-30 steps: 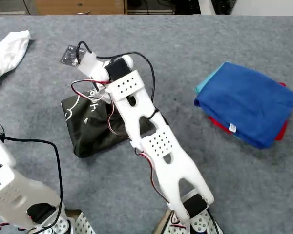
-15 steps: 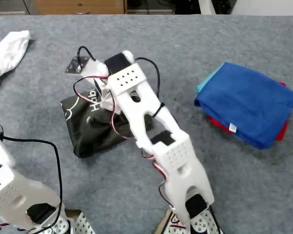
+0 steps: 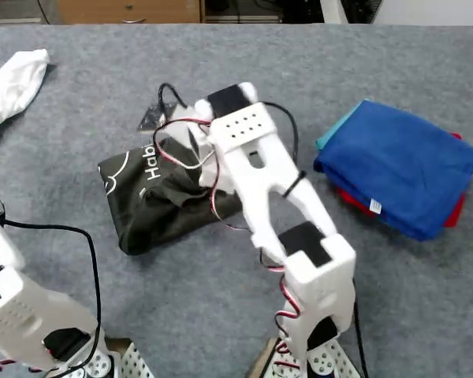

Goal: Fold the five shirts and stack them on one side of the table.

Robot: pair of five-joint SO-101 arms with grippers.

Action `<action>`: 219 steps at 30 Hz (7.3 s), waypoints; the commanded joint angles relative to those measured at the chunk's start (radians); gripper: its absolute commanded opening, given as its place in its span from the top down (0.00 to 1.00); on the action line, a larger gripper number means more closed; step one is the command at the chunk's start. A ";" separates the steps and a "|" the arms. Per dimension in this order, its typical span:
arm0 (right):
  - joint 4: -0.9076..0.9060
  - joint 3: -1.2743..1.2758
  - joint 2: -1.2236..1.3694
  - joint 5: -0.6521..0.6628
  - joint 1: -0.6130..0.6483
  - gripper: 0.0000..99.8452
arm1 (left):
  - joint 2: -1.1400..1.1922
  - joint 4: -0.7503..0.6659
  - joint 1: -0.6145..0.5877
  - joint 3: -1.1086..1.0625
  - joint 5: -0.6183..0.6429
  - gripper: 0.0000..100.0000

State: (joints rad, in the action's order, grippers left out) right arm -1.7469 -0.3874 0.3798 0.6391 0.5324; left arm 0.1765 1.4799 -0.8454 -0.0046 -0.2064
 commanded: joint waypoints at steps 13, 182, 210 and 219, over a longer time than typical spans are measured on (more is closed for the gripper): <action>0.290 -0.545 0.466 -0.129 0.180 1.00 | -0.044 -0.028 0.038 -0.066 -0.005 0.98; 0.176 -0.050 0.209 -0.288 -0.051 1.00 | 0.166 -0.543 0.600 -0.164 0.258 0.98; -0.034 0.460 -0.415 -0.172 -0.203 0.99 | 0.170 -0.522 0.571 -0.146 0.261 0.98; 0.173 0.607 -0.371 -0.681 -0.033 0.99 | 0.170 -0.522 0.571 -0.144 0.261 0.98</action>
State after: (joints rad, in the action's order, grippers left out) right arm -1.6686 0.2156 -0.0069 0.2048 0.4189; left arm 0.3468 0.9551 -0.2501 -0.1918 0.0483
